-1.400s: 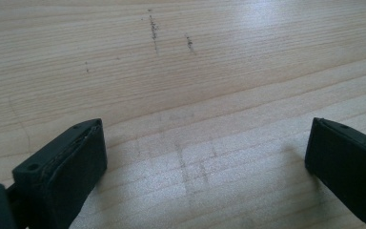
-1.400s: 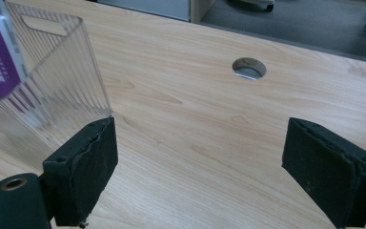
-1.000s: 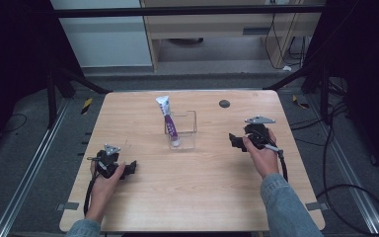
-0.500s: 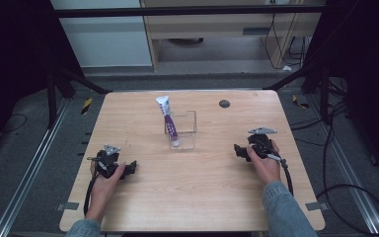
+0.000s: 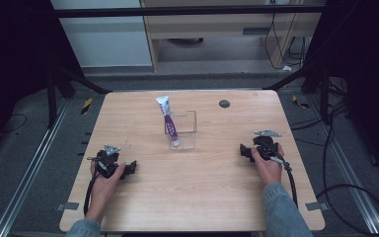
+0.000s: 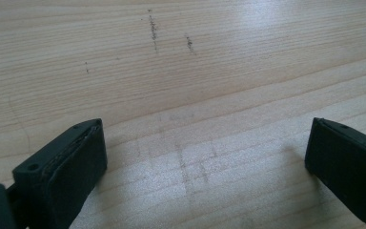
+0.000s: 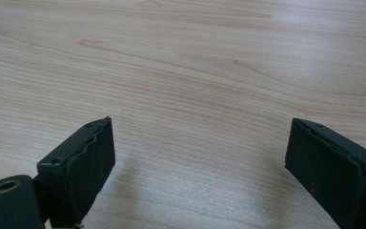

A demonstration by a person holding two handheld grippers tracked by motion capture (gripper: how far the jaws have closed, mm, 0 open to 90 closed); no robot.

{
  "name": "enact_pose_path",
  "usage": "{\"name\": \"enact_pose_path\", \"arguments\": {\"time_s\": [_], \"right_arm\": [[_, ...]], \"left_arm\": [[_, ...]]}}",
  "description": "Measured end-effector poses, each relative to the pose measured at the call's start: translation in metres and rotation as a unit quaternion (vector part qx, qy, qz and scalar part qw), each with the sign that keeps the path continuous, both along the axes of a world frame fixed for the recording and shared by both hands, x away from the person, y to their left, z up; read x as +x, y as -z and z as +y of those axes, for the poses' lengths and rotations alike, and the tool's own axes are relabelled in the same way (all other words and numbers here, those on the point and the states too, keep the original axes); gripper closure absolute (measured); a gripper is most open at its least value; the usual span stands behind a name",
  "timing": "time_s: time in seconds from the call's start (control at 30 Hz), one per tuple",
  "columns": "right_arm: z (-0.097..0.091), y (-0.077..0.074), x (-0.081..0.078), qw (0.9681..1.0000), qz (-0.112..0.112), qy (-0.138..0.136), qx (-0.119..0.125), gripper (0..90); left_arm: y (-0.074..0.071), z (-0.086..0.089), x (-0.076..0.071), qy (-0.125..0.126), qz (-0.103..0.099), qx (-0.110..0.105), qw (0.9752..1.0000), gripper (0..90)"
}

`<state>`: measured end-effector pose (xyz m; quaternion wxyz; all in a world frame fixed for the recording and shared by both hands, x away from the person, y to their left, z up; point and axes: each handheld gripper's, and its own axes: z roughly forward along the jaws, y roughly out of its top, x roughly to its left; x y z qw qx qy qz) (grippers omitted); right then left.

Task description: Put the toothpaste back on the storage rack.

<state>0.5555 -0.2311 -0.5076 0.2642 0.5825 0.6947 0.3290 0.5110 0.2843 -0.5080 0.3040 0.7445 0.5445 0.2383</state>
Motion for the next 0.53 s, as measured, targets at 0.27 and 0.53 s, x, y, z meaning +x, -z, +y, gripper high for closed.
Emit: {"name": "enact_pose_path", "arguments": {"time_s": [0.27,0.53], "right_arm": [[0.0011,0.0031,0.0027,0.9998,0.02,0.002,-0.007,6.8],[0.0019,0.0035,0.0017,0.9997,0.021,-0.004,-0.012,5.7]], "left_arm": [[0.0,0.0,0.0,0.0,0.0,0.0,1.0,0.0],[0.0,-0.0002,-0.0001,0.0,-0.001,0.001,1.0,0.0]]}}
